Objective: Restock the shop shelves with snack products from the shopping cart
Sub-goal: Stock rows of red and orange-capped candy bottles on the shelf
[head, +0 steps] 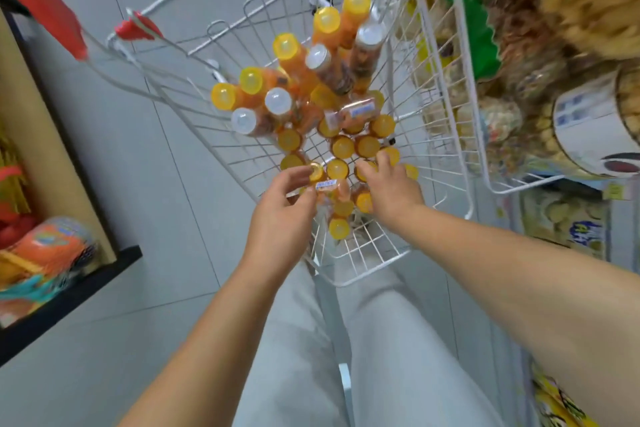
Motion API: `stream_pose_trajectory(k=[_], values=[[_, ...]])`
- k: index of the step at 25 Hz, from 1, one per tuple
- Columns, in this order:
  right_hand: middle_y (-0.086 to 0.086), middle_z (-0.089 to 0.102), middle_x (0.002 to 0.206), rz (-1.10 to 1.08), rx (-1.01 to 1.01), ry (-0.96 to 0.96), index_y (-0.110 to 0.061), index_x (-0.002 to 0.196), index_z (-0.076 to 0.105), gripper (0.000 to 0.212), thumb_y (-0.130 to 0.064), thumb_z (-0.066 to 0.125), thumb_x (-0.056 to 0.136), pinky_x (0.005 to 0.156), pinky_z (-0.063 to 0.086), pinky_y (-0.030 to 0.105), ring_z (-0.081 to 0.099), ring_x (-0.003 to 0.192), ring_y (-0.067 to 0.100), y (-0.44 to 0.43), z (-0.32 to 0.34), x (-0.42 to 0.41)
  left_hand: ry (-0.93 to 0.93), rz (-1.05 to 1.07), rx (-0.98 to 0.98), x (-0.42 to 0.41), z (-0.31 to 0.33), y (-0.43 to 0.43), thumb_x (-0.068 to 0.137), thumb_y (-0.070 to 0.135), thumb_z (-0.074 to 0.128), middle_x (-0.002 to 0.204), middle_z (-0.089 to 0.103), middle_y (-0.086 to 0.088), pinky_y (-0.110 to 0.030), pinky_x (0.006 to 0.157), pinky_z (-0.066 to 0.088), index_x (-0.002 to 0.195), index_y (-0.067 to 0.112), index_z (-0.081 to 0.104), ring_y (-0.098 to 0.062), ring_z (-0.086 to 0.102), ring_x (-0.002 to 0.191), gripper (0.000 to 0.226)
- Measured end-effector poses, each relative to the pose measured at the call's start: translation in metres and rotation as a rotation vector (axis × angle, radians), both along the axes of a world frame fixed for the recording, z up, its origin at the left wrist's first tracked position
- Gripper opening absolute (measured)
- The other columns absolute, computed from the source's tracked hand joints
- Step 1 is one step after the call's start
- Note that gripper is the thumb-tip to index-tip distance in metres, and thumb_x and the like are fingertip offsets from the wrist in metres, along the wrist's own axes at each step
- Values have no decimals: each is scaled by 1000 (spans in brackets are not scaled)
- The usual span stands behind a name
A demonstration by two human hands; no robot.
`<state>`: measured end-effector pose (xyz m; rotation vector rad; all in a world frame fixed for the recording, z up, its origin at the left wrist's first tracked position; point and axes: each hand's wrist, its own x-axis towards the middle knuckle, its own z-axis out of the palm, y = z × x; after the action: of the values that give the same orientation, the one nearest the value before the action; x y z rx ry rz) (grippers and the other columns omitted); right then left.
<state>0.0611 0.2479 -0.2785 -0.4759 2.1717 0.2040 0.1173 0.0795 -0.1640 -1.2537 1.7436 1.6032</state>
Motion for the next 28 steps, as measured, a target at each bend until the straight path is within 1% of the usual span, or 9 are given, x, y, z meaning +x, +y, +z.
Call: stream_pose_trajectory(k=[4, 8, 11, 14, 18, 21, 24, 26, 28], values=[[10, 3, 158, 204, -20, -16, -28, 147, 18, 80, -18, 67, 85, 79, 53, 41, 36, 127, 41, 5, -11, 21, -6, 46, 31, 6, -6, 1, 97, 9, 58, 107, 64, 20, -35, 95, 55, 102, 37, 63, 8, 65, 92, 29], [13, 3, 158, 82, 3, -52, -26, 139, 36, 69, -22, 74, 82, 86, 50, 44, 29, 134, 38, 10, -21, 15, 0, 61, 63, 7, -5, -2, 99, 8, 54, 111, 64, 15, -29, 89, 57, 102, 35, 61, -9, 66, 106, 28], [12, 19, 150, 61, -75, -11, -24, 129, 50, 55, -16, 74, 80, 81, 51, 41, 39, 123, 35, 12, -27, 7, 7, 60, 75, 7, -7, -2, 98, 7, 55, 111, 64, 13, -30, 90, 57, 104, 34, 61, -11, 65, 108, 28], [10, 25, 146, -7, -150, -48, -23, 126, 57, 47, -17, 72, 83, 88, 50, 42, 39, 123, 34, 18, -21, -1, -9, 52, 83, 8, -9, -1, 98, 8, 57, 114, 65, 10, -31, 90, 57, 110, 31, 62, -11, 65, 107, 27], [6, 34, 145, -325, -406, -75, -26, 122, 65, 50, -23, 83, 75, 103, 40, 32, 42, 129, 29, 39, 30, -11, -7, -37, 93, 8, -2, 2, 98, 20, 60, 120, 64, 10, -37, 99, 54, 123, 29, 61, -9, 63, 110, 26], [-3, 47, 131, -674, -548, -142, -35, 112, 67, 51, -26, 88, 67, 87, 49, 19, 50, 118, 15, 51, 98, -19, -47, -112, 242, 2, 11, 12, 94, 44, 63, 137, 56, 9, -40, 105, 48, 138, 34, 50, -10, 56, 123, 47], [0, 65, 118, -1050, -769, -387, -35, 107, 70, 48, -18, 86, 66, 70, 59, 33, 68, 102, 20, 48, 156, -15, -142, -35, 605, -11, 24, 23, 83, 67, 63, 141, 56, 4, -56, 101, 47, 149, 35, 41, -20, 59, 123, 76], [5, 72, 105, -1164, -824, -509, -27, 115, 66, 56, -21, 84, 63, 59, 57, 34, 72, 89, 22, 41, 176, -7, -146, 90, 874, -21, 31, 26, 94, 56, 53, 119, 70, -7, -53, 96, 50, 127, 24, 68, -24, 70, 101, 48], [4, 71, 105, -1208, -880, -488, -29, 117, 62, 59, -31, 80, 61, 56, 54, 26, 71, 85, 16, 33, 183, 5, -159, 191, 954, -23, 33, 23, 97, 40, 51, 108, 74, -11, -48, 93, 50, 112, 28, 76, -28, 72, 91, 31]])
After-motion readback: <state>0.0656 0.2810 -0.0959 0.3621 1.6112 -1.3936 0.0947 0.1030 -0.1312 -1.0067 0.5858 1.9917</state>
